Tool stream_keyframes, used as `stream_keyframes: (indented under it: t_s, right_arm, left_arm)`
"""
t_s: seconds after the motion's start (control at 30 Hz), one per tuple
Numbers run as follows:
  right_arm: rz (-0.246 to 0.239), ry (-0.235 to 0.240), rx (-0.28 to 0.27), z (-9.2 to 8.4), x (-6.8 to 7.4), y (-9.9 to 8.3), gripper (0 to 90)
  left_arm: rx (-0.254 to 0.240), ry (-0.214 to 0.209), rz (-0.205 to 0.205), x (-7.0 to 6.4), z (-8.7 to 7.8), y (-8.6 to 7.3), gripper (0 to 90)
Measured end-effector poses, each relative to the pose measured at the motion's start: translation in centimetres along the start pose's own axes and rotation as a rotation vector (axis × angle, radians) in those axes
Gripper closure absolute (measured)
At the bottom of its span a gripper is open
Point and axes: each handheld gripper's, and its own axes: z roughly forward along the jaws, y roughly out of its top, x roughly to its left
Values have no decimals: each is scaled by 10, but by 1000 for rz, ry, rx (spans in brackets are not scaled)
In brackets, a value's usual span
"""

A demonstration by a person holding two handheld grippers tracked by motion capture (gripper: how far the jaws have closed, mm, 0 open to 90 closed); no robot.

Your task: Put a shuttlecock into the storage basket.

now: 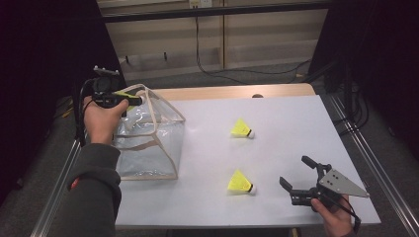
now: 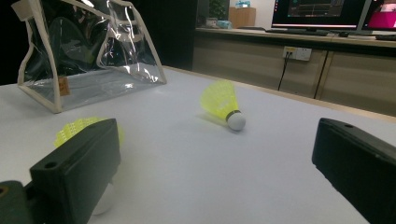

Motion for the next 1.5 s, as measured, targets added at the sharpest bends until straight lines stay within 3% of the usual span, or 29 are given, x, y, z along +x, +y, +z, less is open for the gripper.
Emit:
stream_keyframes:
  t_s: [1.5]
  right_arm:
    - [-5, 4, -1, 1, 0, 0, 10]
  left_arm:
    - [30, 39, -19, 7, 15, -1, 784]
